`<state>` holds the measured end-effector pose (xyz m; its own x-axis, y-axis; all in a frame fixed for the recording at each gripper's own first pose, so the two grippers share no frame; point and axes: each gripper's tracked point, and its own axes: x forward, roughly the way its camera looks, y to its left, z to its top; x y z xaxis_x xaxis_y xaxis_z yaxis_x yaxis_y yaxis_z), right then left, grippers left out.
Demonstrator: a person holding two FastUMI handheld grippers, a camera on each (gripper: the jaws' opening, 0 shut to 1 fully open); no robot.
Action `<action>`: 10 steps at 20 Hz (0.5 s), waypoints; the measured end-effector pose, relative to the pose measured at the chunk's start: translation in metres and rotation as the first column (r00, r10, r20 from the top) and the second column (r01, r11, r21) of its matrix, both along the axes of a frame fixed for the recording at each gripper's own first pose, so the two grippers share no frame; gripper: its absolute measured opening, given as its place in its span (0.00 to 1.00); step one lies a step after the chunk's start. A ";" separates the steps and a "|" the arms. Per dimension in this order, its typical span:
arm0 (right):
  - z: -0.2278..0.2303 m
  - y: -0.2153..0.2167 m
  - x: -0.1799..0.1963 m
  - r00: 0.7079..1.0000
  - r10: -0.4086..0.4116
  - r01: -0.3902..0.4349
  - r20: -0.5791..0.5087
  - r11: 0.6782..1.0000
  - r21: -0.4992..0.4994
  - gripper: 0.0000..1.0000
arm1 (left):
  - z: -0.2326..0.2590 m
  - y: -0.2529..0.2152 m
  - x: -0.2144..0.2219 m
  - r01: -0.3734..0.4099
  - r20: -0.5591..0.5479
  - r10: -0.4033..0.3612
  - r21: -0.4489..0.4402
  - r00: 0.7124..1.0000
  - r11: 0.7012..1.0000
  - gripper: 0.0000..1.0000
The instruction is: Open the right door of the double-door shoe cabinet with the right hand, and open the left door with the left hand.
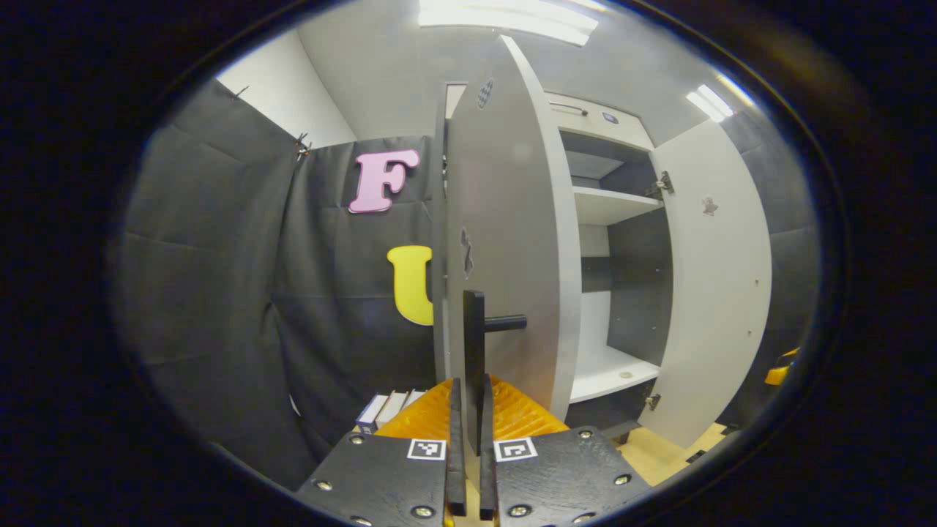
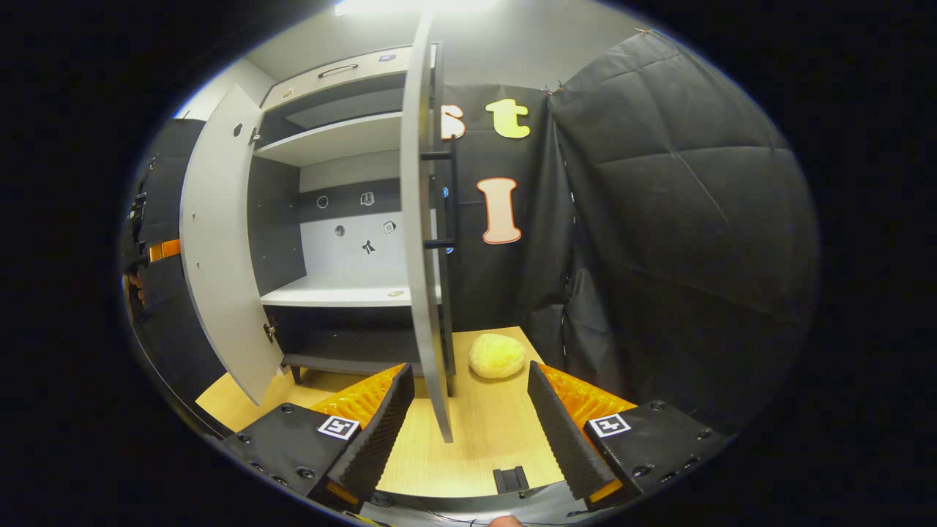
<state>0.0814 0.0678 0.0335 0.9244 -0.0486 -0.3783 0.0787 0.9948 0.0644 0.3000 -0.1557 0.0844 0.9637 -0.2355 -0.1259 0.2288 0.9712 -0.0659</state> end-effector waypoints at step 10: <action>0.035 0.072 -0.008 0.997 0.040 -0.042 0.065 0.999 0.032 0.98 | 0.001 0.002 -0.003 0.011 0.018 -0.011 0.005 1.000 1.000 0.03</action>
